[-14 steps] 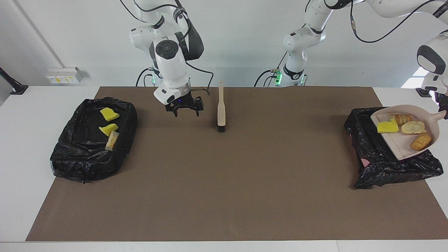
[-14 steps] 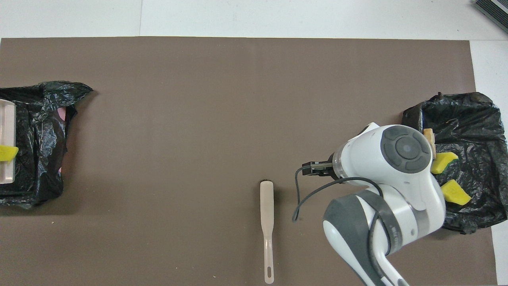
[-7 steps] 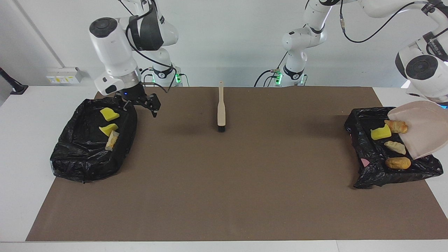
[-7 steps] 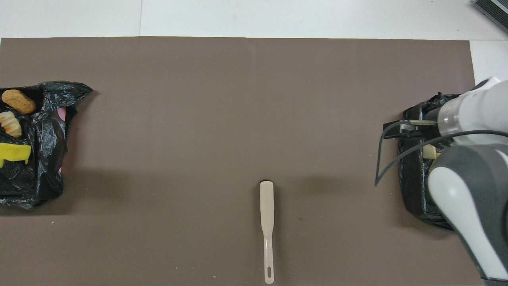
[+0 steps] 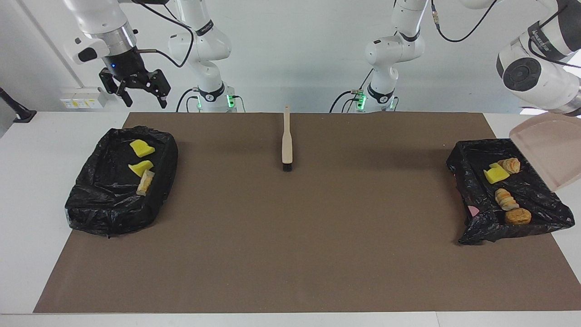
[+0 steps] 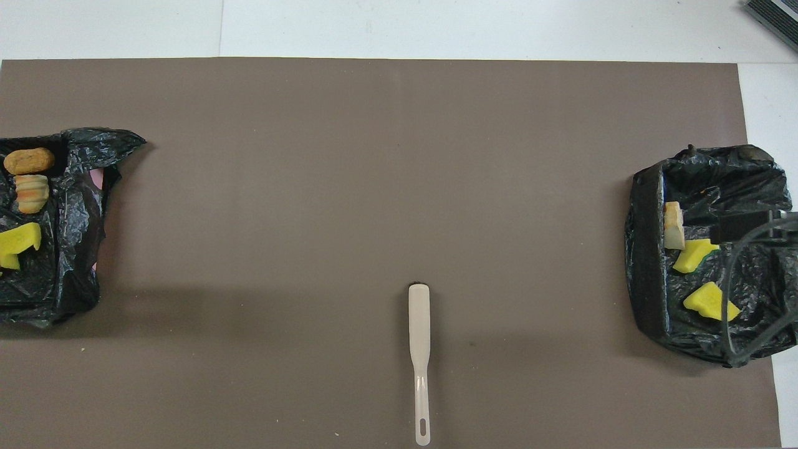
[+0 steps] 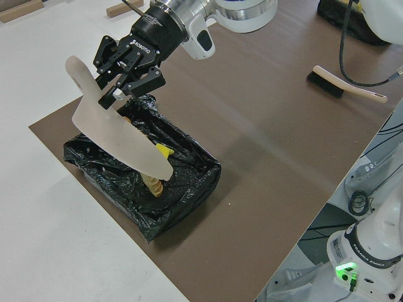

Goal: Sweep and dump trash in bin
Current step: 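Tip the dustpan into the black bag with the left gripper, then bring the dustpan back and set it on the mat with the left gripper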

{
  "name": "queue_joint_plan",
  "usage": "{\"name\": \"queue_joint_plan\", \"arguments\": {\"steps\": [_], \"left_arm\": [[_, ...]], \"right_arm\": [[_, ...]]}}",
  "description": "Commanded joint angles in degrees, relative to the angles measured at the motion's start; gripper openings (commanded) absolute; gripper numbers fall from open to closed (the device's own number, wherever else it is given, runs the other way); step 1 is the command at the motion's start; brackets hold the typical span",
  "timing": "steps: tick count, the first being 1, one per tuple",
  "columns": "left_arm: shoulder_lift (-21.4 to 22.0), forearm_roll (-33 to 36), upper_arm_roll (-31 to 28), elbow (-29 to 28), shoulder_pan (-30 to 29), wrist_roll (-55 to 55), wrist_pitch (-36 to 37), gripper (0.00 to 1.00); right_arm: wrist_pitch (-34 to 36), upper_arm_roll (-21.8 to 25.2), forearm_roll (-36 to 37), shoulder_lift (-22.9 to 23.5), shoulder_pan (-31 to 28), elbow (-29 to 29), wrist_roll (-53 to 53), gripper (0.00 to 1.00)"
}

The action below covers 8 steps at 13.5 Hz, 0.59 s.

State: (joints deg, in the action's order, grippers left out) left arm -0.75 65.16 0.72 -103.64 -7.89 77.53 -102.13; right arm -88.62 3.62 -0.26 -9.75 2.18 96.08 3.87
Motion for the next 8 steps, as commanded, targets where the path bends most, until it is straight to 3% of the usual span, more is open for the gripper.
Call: {"name": "queue_joint_plan", "arguments": {"steps": [1, 4, 8], "left_arm": [[1.19, -7.66, -0.46, -0.08, 5.59, -5.61, 6.57, 0.0], [1.54, -19.16, -0.46, -0.07, 9.9, -20.0, 10.98, 0.0], [1.98, -35.59, -0.28, -0.25, 13.42, -38.28, 11.69, 0.0]], "right_arm": [[-0.85, -0.28, 1.22, -0.97, -0.59, 2.27, -0.79, 1.0], [-1.99, -0.19, 1.4, -0.18, -0.6, 1.83, -1.15, 1.0], [-0.06, 0.25, 0.96, 1.67, -0.59, -0.64, -0.62, 1.0]]}}
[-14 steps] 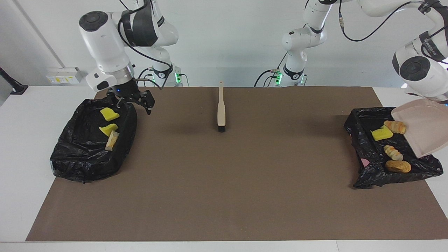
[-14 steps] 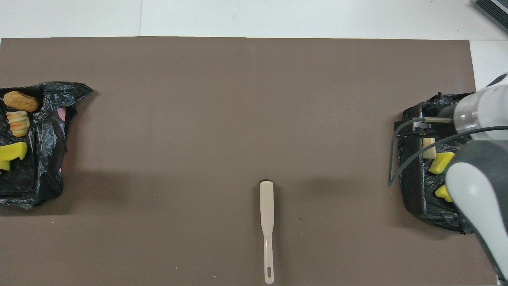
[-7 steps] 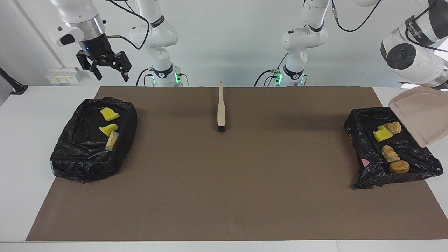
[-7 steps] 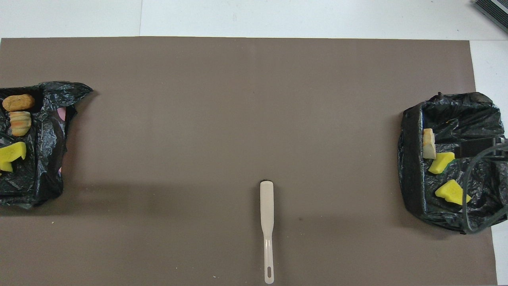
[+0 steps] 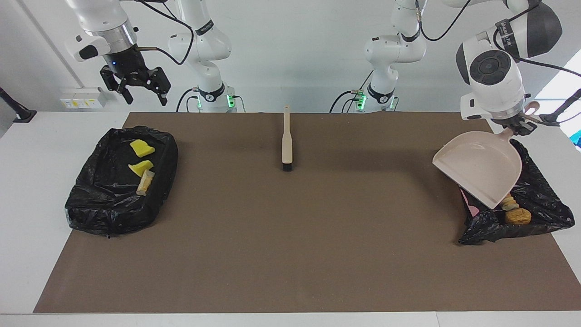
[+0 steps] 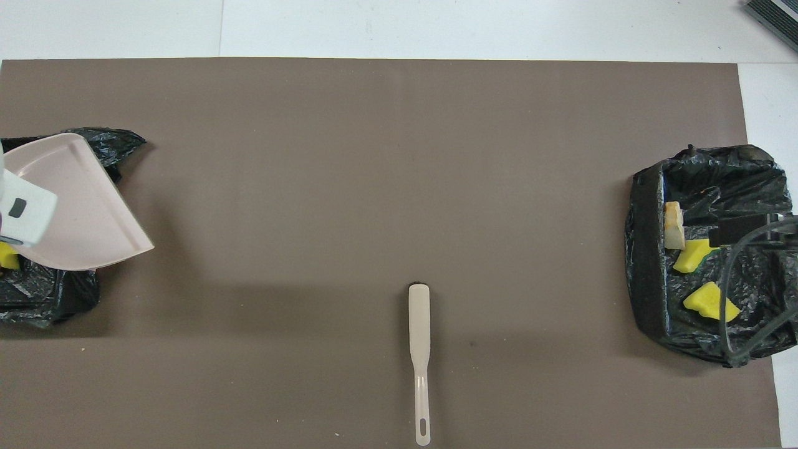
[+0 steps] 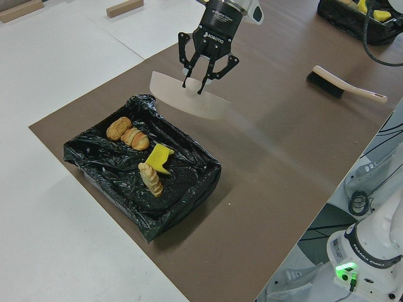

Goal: Sweep and dump trash in bin
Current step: 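Bring the dustpan back and set it on the mat with the left gripper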

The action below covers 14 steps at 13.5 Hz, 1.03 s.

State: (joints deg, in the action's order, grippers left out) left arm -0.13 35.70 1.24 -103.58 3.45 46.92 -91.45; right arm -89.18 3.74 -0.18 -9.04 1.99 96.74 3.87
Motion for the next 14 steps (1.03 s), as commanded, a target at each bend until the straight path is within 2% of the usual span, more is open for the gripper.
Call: {"name": "queue_joint_plan", "arguments": {"steps": [1, 6, 8, 11, 14], "left_arm": [[1.53, -10.34, -0.8, -0.4, 2.43, -12.51, 0.93, 0.0], [1.8, -25.04, -0.19, -0.22, 9.53, -35.54, 0.92, 0.0], [1.71, -29.78, 1.3, 0.13, 11.65, -41.53, 0.75, 0.0], [-1.97, -32.0, 5.87, 3.81, 14.64, -52.51, 0.14, 0.0], [-4.79, -36.13, 5.96, 5.93, 19.21, -60.0, -2.06, 0.0]], "right_arm": [[0.41, 1.0, 0.97, 0.87, 0.2, -1.2, -0.62, 1.0], [0.76, 1.8, 1.06, -0.36, 0.73, 1.07, -0.53, 1.0], [0.58, 1.8, 1.06, -0.45, 0.9, 1.44, -0.44, 1.0], [0.93, 2.85, 1.24, -0.36, 0.91, 1.35, -0.53, 1.0], [2.08, 2.76, 2.03, -0.28, 0.47, 0.82, -0.79, 1.0]]}}
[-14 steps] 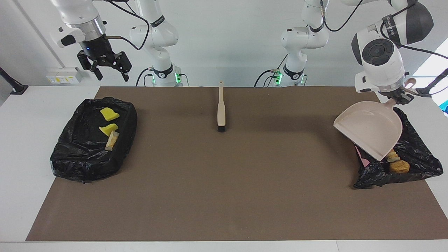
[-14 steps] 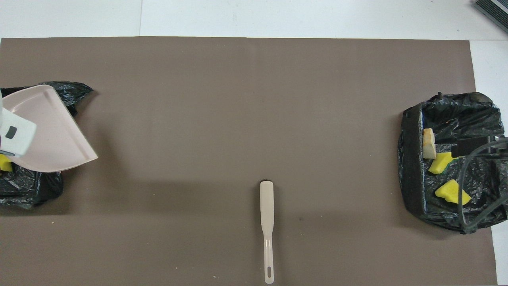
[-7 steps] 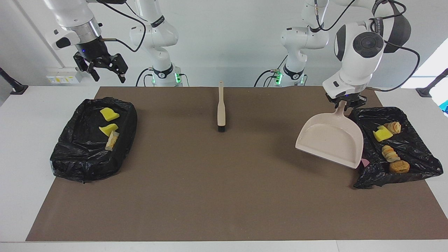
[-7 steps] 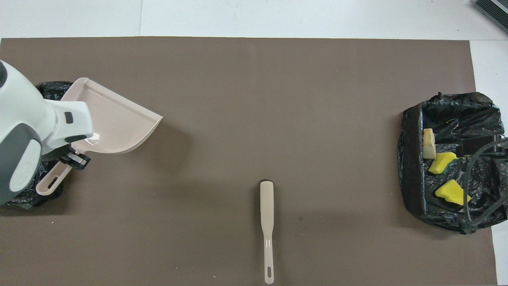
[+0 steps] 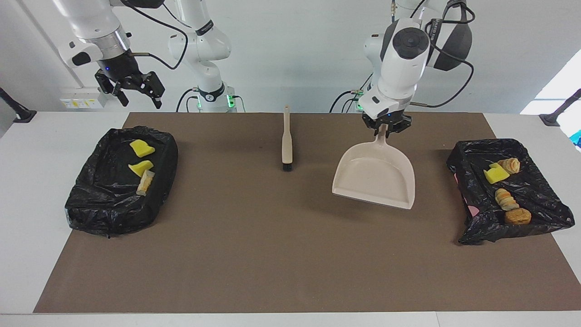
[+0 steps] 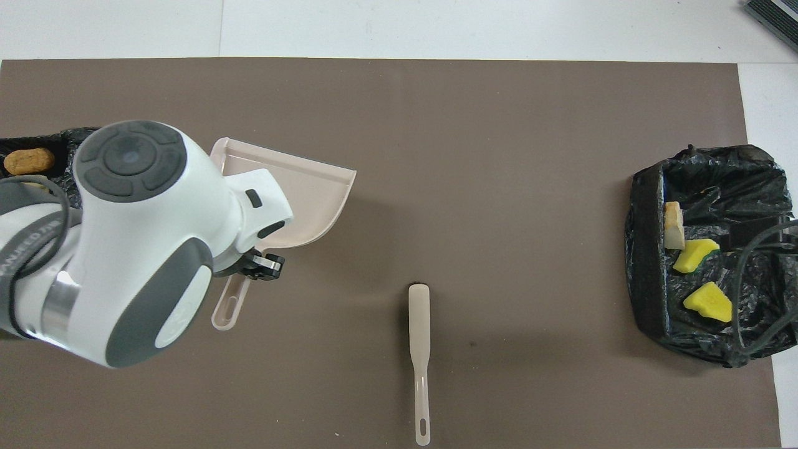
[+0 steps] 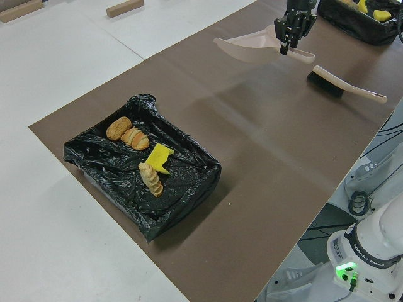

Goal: Sweep and dump trash in bin
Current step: 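Bring the dustpan back and set it on the mat with the left gripper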

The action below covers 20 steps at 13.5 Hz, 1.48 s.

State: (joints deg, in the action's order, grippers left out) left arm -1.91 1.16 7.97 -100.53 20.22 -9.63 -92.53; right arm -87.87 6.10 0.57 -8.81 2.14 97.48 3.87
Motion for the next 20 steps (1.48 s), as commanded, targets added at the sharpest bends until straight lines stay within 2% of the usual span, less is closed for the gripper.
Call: {"name": "queue_joint_plan", "arguments": {"steps": [1, 3, 5, 9, 10, 11, 14, 15, 16, 17, 20], "left_arm": [[-5.53, -1.6, -0.76, 3.67, 4.54, -6.33, -2.47, 0.0], [-11.41, -1.6, -0.85, 6.99, 8.16, -11.62, -6.33, 0.0], [-18.09, -2.22, -0.94, 11.82, 8.51, -12.42, -8.45, 0.0], [-27.33, -2.13, -1.2, 19.83, 9.74, -15.32, -11.35, 0.0], [-31.27, -1.78, -1.38, 23.15, 10.7, -16.55, -12.32, 0.0], [-33.31, -1.34, -1.64, 25.19, 12.02, -18.91, -12.5, 0.0], [-33.16, -0.12, -1.64, 24.95, 13.08, -20.76, -14.6, 0.0], [-33.07, 0.06, -1.64, 24.68, 13.0, -22.69, -15.83, 0.07], [-32.98, 0.24, -1.73, 24.24, 13.35, -23.49, -16.01, 0.77], [-32.72, 0.33, -1.9, 24.15, 13.52, -25.68, -15.67, 1.0], [-29.13, 0.33, -2.26, 23.98, 10.47, -25.35, -14.79, 1.0]], "right_arm": [[0.86, -0.03, 1.36, -0.5, 0.41, 0.08, -0.88, 1.0], [0.86, -0.39, 0.75, -0.5, 0.85, 0.08, -0.97, 1.0], [0.86, -0.39, 0.66, -0.5, 0.76, 0.08, -0.88, 1.0], [0.86, -0.39, 0.66, -0.5, 0.76, 0.08, -0.97, 1.0], [0.86, -0.39, 0.66, -0.5, 0.76, 0.08, -0.97, 1.0], [0.86, -0.39, 0.66, -0.5, 0.76, 0.08, -0.97, 1.0], [0.86, -0.39, 0.66, -0.5, 0.76, 0.08, -0.97, 1.0], [0.86, -0.39, 0.66, -0.5, 0.76, 0.08, -0.97, 1.0], [0.86, -0.39, 0.66, -0.5, 0.76, 0.08, -0.97, 1.0], [0.86, -0.39, 0.66, -0.5, 0.76, 0.08, -0.97, 1.0], [0.86, -0.39, 0.66, -0.5, 0.76, 0.08, -0.97, 1.0]]}}
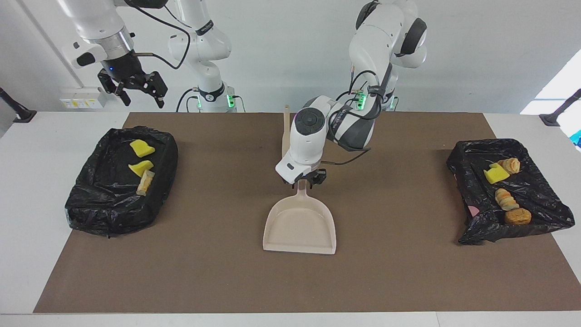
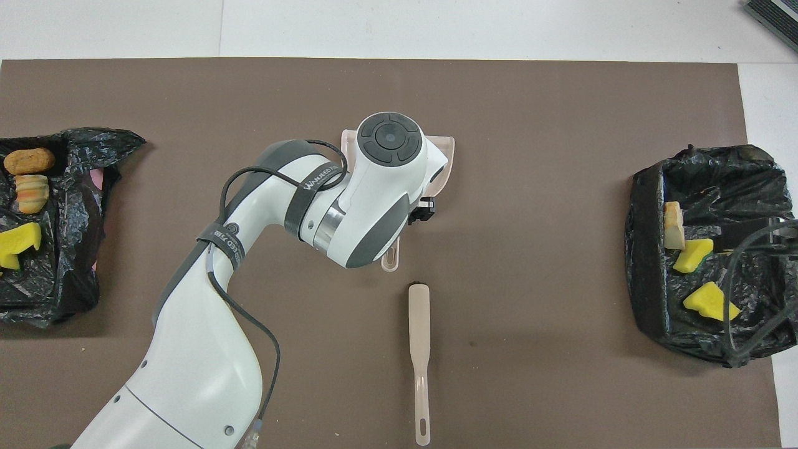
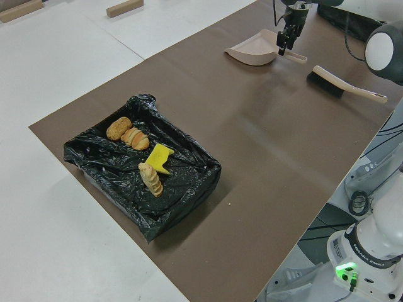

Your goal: Sweep and dump trash in bin

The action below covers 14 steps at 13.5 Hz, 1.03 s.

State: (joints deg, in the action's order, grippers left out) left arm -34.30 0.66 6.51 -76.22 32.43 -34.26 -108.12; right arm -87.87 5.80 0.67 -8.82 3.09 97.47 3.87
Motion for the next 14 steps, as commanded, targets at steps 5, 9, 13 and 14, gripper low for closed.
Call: {"name": "queue_joint_plan", "arguments": {"steps": [5, 9, 13, 14], "left_arm": [[8.97, 0.23, -0.62, -1.12, -11.22, 7.33, 1.86, 1.0], [15.19, -0.57, -0.62, -5.31, -18.17, 16.4, 4.59, 1.0], [22.6, -3.21, -0.71, -8.85, -25.64, 26.77, 8.44, 1.0], [24.09, -3.21, -0.79, -9.9, -26.79, 29.22, 9.67, 1.0]], "right_arm": [[0.85, -0.09, 0.56, -0.5, -0.19, 0.09, -0.97, 1.0], [0.85, -0.09, 0.56, -0.5, -0.19, 0.09, -0.97, 1.0], [0.85, -0.09, 0.56, -0.5, -0.19, 0.09, -0.97, 1.0], [0.85, -0.09, 0.56, -0.5, -0.19, 0.09, -0.97, 1.0]]}}
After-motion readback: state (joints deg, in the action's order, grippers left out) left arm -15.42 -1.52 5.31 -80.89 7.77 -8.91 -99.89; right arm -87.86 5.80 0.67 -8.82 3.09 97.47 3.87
